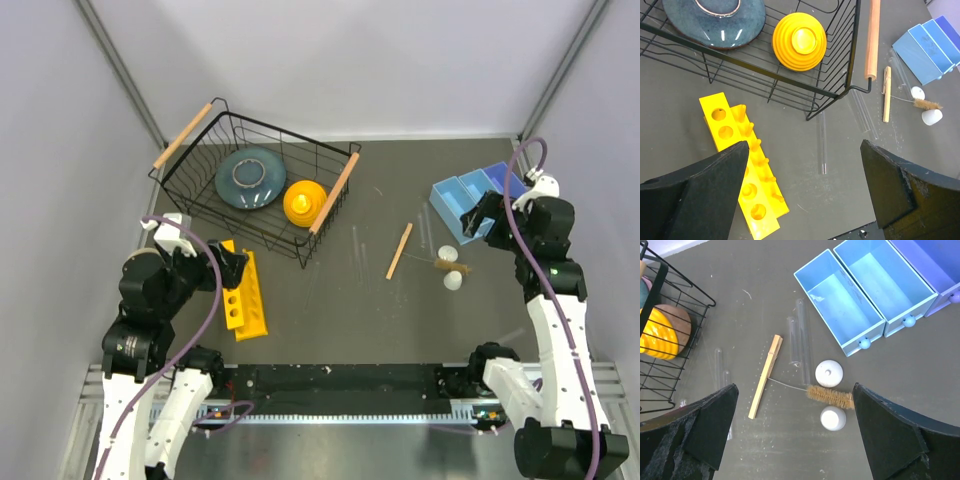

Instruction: Organize the chemistry lab equipment

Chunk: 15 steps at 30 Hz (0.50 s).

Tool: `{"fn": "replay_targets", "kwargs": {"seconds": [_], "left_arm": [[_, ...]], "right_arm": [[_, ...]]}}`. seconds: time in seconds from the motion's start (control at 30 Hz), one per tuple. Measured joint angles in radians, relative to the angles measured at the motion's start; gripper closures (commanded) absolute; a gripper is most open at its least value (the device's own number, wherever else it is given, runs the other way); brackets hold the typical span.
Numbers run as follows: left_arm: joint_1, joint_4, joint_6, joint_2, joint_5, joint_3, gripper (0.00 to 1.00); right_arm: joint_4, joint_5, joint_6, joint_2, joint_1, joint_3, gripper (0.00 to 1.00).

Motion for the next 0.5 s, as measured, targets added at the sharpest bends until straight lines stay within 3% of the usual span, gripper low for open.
{"fn": "replay_targets", "kwargs": {"seconds": [0.23,0.5], "left_arm": [[0.000,0.001,0.000,0.000,0.011,-0.005,0.01],[0.000,0.010,-0.016,0.000,0.048,-0.049,0.01]], "right_arm": [[-0.022,-0.026,-0.063,0.016,-0.001,0.064,0.01],[-0.035,-0.250,-0.288,0.034,-0.001,0.069,0.01]]}}
